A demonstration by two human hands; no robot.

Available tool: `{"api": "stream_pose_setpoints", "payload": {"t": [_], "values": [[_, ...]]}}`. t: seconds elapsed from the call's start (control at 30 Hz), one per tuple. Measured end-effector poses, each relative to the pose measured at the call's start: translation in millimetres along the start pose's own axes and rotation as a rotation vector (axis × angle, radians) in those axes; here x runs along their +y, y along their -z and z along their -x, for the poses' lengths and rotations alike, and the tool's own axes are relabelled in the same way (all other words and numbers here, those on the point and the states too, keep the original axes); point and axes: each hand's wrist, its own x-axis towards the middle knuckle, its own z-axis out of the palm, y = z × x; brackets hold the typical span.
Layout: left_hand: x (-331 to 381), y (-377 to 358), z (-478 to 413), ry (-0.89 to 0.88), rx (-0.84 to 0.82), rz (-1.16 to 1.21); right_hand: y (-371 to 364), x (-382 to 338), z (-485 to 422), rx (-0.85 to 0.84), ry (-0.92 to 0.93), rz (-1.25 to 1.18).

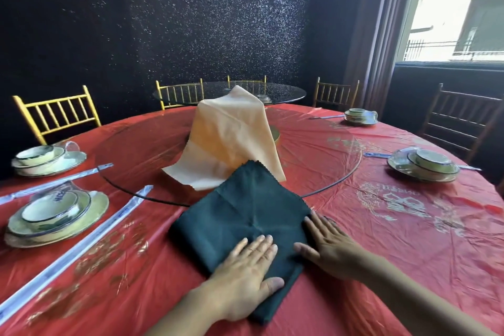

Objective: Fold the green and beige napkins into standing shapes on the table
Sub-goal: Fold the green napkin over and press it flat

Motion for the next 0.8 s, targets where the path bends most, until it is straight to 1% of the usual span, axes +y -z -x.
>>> {"api": "stream_pose_setpoints", "payload": {"t": [0.1, 0.17, 0.2, 0.27, 0.3, 0.33, 0.37, 0.4, 0.43, 0.47, 0.5, 0.53, 0.57, 0.6, 0.67, 0.77, 0.8], "values": [[0.6, -0.1, -0.7, -0.004, -0.009, -0.007, 5.0, 16.6, -8.7, -0.021, -0.124, -0.046], [0.3, -1.2, 0.4, -0.008, 0.001, -0.008, 7.4, 13.7, -8.7, 0.061, -0.155, -0.036], [0.1, -1.5, 0.5, -0.003, 0.006, -0.002, 5.8, 8.5, -8.0, 0.149, -0.135, -0.036], [-0.8, -1.2, -0.1, -0.003, 0.023, 0.023, -0.8, -12.8, -4.8, 0.352, 0.046, 0.043], [-0.2, -0.2, -0.3, -0.008, 0.04, 0.049, -4.0, -28.1, -1.6, 0.395, 0.133, 0.065], [-0.4, 1.2, -0.1, -0.014, 0.055, 0.089, -8.5, -40.5, 2.0, 0.417, 0.202, 0.031], [-2.4, 2.2, 0.3, -0.018, 0.077, 0.155, -16.2, -48.9, 2.7, 0.371, 0.23, -0.002], [-5.8, 2.9, 1.5, -0.021, 0.114, 0.26, -21.6, -53.0, 4.1, 0.269, 0.239, -0.028], [-10.7, 3.4, 3.7, -0.027, 0.163, 0.366, -26.0, -55.2, 6.5, 0.228, 0.235, 0.004], [-17.0, 4.1, 6.8, -0.031, 0.217, 0.439, -28.6, -53.5, 7.0, 0.265, 0.24, 0.06], [-25.1, 5.1, 10.6, -0.022, 0.271, 0.452, -28.8, -53.6, 6.1, 0.218, 0.22, 0.078], [-35.4, 6.0, 14.0, 0.006, 0.312, 0.413, -32.7, -51.3, 6.2, 0.164, 0.201, 0.127], [-47.6, 6.6, 17.5, 0.048, 0.329, 0.352, -37.8, -50.8, 6.6, 0.179, 0.195, 0.119], [-60.2, 7.4, 21.9, 0.107, 0.302, 0.282, -37.0, -54.0, 6.4, 0.195, 0.176, 0.075], [-78.5, 7.4, 32.0, 0.245, 0.175, 0.154, -37.0, -53.3, 8.0, 0.197, 0.19, 0.049], [-86.2, 4.1, 36.3, 0.354, 0.037, 0.121, -40.4, -52.0, 4.9, 0.246, 0.225, 0.102], [-86.8, 2.4, 35.6, 0.362, 0.014, 0.111, -43.3, -52.4, 5.8, 0.209, 0.232, 0.112]]}}
